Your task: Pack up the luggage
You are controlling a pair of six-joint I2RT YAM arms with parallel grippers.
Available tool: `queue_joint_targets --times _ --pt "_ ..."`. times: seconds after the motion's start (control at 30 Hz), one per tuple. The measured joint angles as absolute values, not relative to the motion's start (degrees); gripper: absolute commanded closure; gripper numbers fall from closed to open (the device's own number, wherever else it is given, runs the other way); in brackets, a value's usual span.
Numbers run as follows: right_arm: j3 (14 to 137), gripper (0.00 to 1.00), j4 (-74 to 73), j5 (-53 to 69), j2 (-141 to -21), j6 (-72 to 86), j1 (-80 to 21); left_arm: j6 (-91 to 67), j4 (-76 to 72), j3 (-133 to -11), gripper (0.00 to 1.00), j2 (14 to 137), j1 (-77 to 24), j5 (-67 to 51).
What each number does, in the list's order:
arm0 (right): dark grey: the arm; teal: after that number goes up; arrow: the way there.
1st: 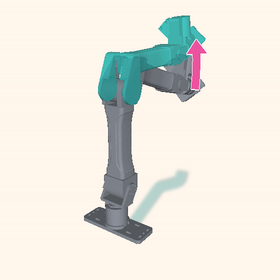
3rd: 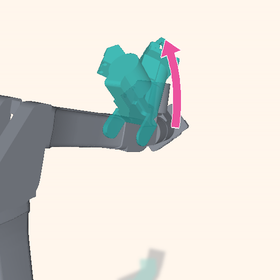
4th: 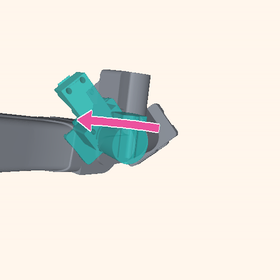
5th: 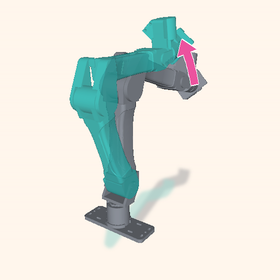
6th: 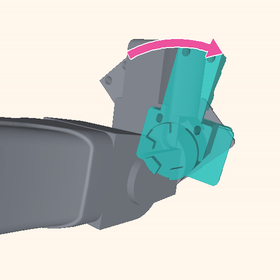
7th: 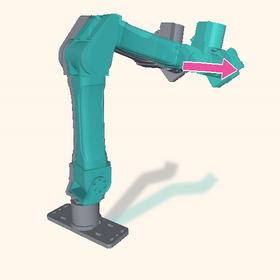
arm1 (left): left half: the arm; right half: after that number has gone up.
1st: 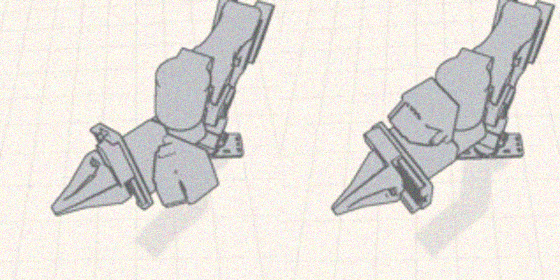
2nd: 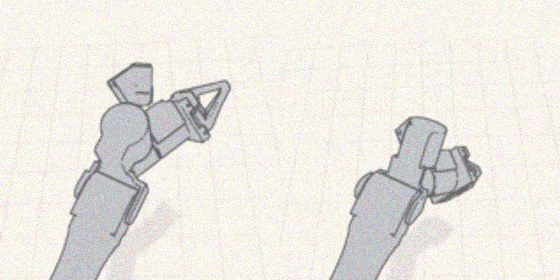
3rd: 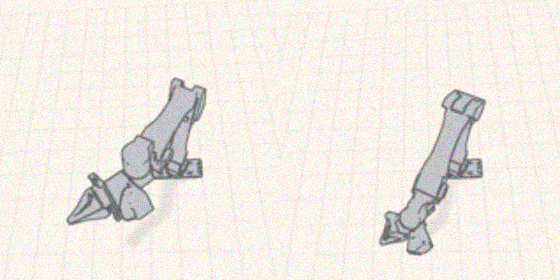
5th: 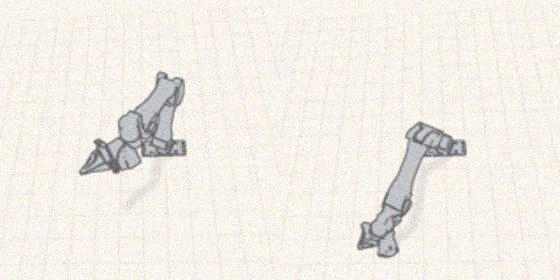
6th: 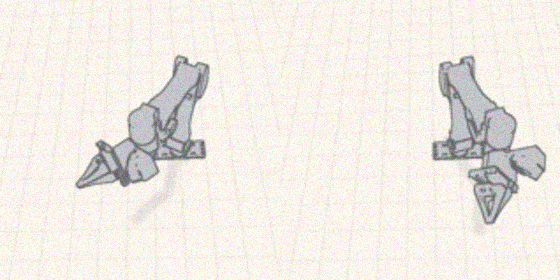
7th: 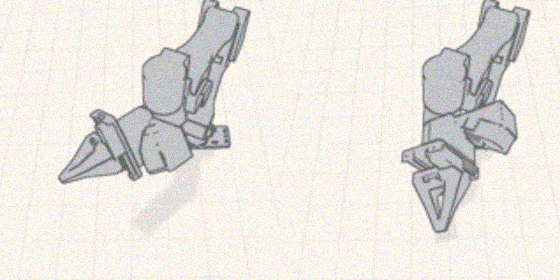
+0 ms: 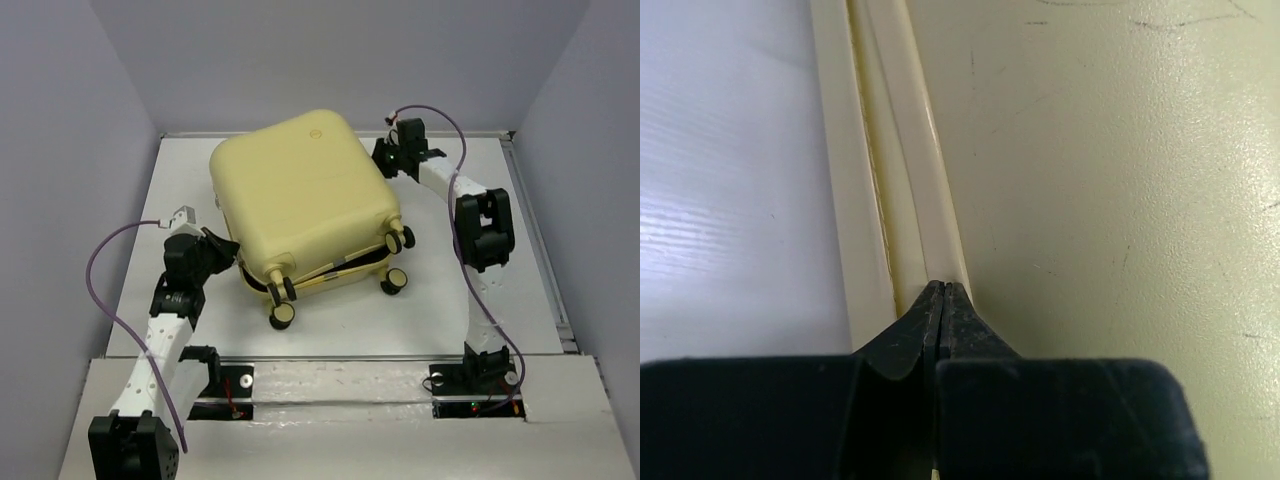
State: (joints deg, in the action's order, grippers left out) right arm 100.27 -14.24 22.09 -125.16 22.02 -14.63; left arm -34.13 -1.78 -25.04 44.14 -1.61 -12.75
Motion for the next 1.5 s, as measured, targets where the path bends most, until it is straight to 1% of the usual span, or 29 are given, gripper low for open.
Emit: queue_joint_targets --times 0.03,0.07,0.1,0.13,0.17,0.2,0.23,0.3,0.33,0.37,0.4,0.43,0.47,0.5,0.63,0.67,0.73,0.83,0.93,0.97,1.03,1.13,1.23,1.33,1.4,1.5 --pt "106.89 0.77 -14.92 23.16 -129.21 22.28 -14.76 -34.39 -1.32 -24.60 0.94 43.03 -2.24 -12.43" --pt "109.03 0.71 -15.00 23.49 -130.28 22.48 -15.07 -34.87 -0.89 -24.14 0.94 42.06 -2.76 -12.23" --pt "113.32 0.51 -17.34 22.74 -131.70 22.35 -15.33 -35.38 -0.49 -23.55 0.94 40.75 -3.44 -12.16" --pt "115.59 0.40 -18.81 21.89 -132.11 22.26 -15.46 -35.79 0.10 -22.96 0.94 39.42 -4.29 -12.05" --pt "117.80 0.32 -20.40 20.23 -132.20 21.93 -15.64 -36.05 0.43 -22.74 0.94 38.65 -4.67 -12.03" --pt "119.52 0.20 -21.26 17.67 -131.70 21.71 -15.62 -36.07 1.32 -22.61 0.94 37.82 -5.21 -11.81" --pt "120.16 0.16 -21.61 15.73 -130.63 22.02 -15.57 -36.10 2.07 -22.61 0.94 37.17 -5.48 -11.66" --pt "119.94 0.16 -23.62 12.58 -126.85 22.00 -15.86 -35.77 3.29 -23.20 0.94 36.62 -6.17 -11.57" --pt "119.17 0.16 -24.23 10.15 -124.38 21.82 -16.25 -34.94 5.67 -24.91 0.94 36.93 -6.61 -11.07" --pt "117.49 0.20 -24.60 8.03 -121.03 21.54 -16.64 -34.11 7.79 -27.40 0.92 37.39 -7.11 -10.24" --pt "115.98 0.48 -24.88 6.39 -117.86 21.10 -16.82 -33.17 9.37 -30.63 0.90 37.71 -7.57 -9.04" --pt "114.61 0.67 -25.30 5.04 -115.00 20.71 -17.04 -32.42 10.31 -33.19 0.88 37.74 -7.77 -8.03" --pt "111.35 0.83 -24.91 3.57 -110.10 19.84 -17.34 -31.75 10.55 -36.91 0.89 37.74 -7.92 -6.94" --pt "108.62 0.93 -24.21 3.05 -106.08 19.90 -17.58 -31.29 10.41 -39.38 0.91 37.74 -7.92 -6.24" --pt "92.31 0.93 -20.43 1.54 -86.54 19.20 -21.54 -30.28 8.08 -48.90 0.93 39.48 -7.92 -3.92" --pt "87.11 0.93 -20.01 0.89 -80.44 19.03 -25.08 -30.24 7.14 -51.31 0.93 40.25 -7.92 -3.60" --pt "79.99 0.93 -18.28 0.64 -73.73 18.76 -33.50 -30.35 5.28 -55.31 0.93 43.40 -7.92 -3.29" --pt "68.88 0.93 -17.28 1.43 -67.48 18.39 -47.42 -30.46 3.49 -60.88 0.92 50.72 -7.88 -3.42" --pt "59.86 0.93 -21.08 0.34 -65.23 18.85 -55.29 -29.93 3.22 -69.23 0.93 62.33 -6.87 -3.51" --pt "58.08 0.93 -22.81 -0.08 -64.93 19.09 -56.69 -29.80 3.01 -71.57 0.94 65.17 -6.28 -4.08" --pt "55.02 0.93 -26.59 -1.72 -63.68 20.25 -61.12 -29.74 3.36 -77.58 0.94 74.87 -3.55 -5.61" --pt "52.01 0.93 -28.69 -3.90 -60.99 22.39 -63.88 -29.21 5.32 -84.84 0.94 86.04 0.40 -6.52" --pt "49.65 0.93 -29.47 -8.45 -60.53 24.77 -63.90 -27.75 8.47 -92.01 0.94 95.35 2.98 -7.16" --pt "48.93 0.93 -30.02 -13.96 -64.05 26.70 -63.18 -25.52 13.85 -104.57 0.94 107.50 4.60 -9.19" --pt "48.95 0.93 -30.22 -17.32 -67.64 27.49 -61.98 -24.36 16.12 -110.69 0.94 113.32 4.75 -10.24" --pt "48.93 0.93 -30.06 -20.08 -72.42 27.66 -56.12 -22.44 21.26 -121.45 0.94 122.17 4.71 -12.32"
